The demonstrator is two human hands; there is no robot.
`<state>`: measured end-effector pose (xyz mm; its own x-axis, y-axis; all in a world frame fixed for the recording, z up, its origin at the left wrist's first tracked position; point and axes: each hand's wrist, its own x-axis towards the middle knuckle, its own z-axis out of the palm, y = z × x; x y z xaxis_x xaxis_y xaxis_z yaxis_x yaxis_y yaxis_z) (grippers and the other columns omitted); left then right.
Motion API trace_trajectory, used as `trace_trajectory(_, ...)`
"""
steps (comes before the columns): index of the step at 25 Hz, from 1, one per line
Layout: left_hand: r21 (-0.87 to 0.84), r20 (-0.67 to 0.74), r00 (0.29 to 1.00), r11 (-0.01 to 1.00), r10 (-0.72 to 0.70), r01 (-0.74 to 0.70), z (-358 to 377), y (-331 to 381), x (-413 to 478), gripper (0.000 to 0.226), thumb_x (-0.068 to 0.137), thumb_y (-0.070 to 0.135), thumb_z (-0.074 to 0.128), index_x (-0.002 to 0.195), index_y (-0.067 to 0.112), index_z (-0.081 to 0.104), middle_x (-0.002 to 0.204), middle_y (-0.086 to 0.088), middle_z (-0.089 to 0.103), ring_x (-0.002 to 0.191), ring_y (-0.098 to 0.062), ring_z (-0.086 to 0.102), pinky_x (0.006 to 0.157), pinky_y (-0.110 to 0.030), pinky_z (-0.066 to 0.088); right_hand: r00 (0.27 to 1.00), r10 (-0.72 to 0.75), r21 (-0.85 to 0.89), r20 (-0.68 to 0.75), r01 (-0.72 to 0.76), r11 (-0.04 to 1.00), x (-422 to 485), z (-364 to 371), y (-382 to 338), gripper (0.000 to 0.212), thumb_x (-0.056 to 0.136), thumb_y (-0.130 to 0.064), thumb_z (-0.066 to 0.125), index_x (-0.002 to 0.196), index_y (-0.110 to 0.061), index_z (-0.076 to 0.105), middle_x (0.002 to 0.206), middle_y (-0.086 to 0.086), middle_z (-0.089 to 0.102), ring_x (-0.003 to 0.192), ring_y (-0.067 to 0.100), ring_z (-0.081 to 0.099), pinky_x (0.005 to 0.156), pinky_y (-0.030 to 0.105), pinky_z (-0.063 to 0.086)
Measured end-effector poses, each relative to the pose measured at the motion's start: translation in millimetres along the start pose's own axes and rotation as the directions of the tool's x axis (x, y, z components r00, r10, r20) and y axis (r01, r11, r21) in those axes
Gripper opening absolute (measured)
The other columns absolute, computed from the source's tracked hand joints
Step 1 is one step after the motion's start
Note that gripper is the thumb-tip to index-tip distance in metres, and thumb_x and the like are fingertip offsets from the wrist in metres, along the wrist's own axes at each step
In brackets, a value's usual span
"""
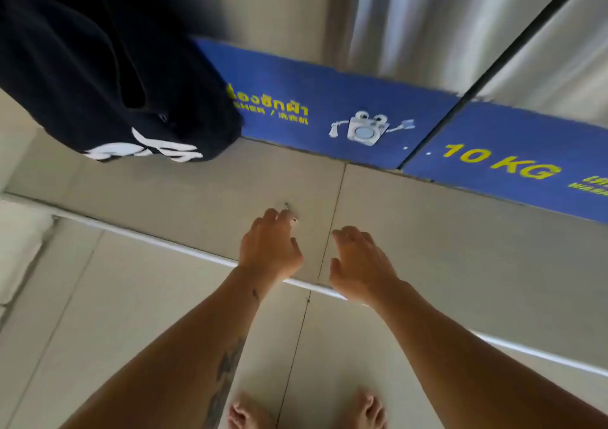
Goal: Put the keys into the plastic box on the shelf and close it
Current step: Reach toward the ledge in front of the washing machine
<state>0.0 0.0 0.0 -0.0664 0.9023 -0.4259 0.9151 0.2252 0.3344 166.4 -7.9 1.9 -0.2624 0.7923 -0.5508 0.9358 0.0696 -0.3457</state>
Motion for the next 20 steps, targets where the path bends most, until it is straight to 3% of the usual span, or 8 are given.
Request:
trace_trajectory(5,-0.014,-0.120,0.993,1.000,0.005,-0.006,73.6,-15.7,47.3,0.055,0.085,0.024,0.065,0.135,0.025,0.043,0.136,-0.005,0.042,0.118,-0.029,0.047,0.090,-0.036,0.047,0.994,-0.036,-0.095,-0.100,0.026,0.995,47.4,51.0,25.3,0.054,0.091,-0.025,0.051,0.142,-0.012,0.037,0.154,0.009,0.029,0.140,0.028,0.028,0.108,0.042,0.036)
trace_trajectory(9,0.023,-0.261,0.965,0.999,0.030,-0.025,96.7,-24.7,61.5,0.033,0.079,0.006,0.059,0.111,0.017,0.057,0.118,-0.011,0.047,0.102,-0.032,0.048,0.072,-0.031,0.040,0.990,-0.038,-0.115,-0.138,0.022,0.993,54.1,62.0,34.6,0.052,0.089,-0.023,0.052,0.138,-0.012,0.043,0.153,0.009,0.029,0.140,0.028,0.028,0.106,0.043,0.037)
trace_trajectory(15,-0.003,-0.061,0.995,0.997,-0.077,0.077,61.5,-30.1,52.4,0.026,0.080,0.005,0.053,0.103,0.018,0.055,0.106,-0.010,0.053,0.100,-0.033,0.054,0.073,-0.033,0.041,0.999,-0.001,-0.037,-0.037,-0.001,0.999,30.9,25.3,24.8,0.047,0.093,-0.022,0.048,0.138,-0.013,0.042,0.146,0.007,0.038,0.133,0.028,0.037,0.101,0.042,0.042)
trace_trajectory(20,-0.139,0.020,0.996,0.986,-0.089,0.091,-22.6,-11.3,1.9,0.027,0.076,0.004,0.053,0.098,0.018,0.059,0.100,-0.003,0.050,0.092,-0.029,0.060,0.071,-0.027,0.042,1.000,-0.016,-0.023,-0.016,0.016,1.000,-16.2,-39.6,-16.9,0.047,0.095,-0.024,0.047,0.140,-0.012,0.042,0.143,0.006,0.042,0.130,0.027,0.041,0.101,0.044,0.044)
